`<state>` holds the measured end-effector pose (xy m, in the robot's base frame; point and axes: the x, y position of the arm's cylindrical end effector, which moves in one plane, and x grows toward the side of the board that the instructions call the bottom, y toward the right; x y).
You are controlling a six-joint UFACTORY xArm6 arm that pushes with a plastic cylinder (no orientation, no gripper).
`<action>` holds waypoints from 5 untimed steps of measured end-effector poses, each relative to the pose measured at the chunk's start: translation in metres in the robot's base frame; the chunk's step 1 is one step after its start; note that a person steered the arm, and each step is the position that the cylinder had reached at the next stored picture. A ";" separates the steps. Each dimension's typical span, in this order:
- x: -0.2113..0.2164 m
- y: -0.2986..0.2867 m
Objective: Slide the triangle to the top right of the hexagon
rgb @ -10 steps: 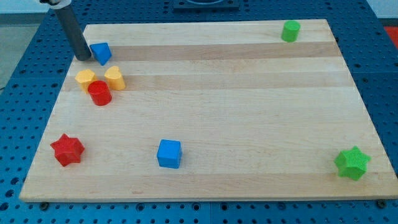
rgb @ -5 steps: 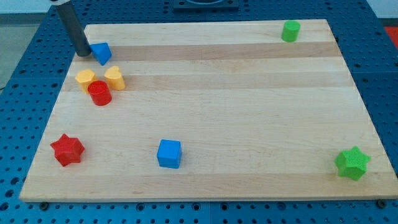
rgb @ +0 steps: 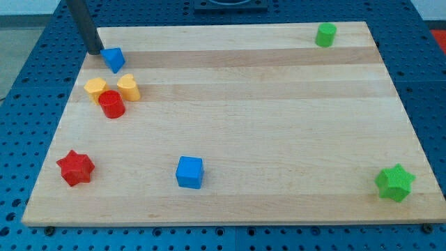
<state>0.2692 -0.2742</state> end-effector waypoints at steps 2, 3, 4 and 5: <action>0.029 0.009; -0.016 0.007; 0.026 0.044; 0.062 0.031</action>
<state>0.3311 -0.2434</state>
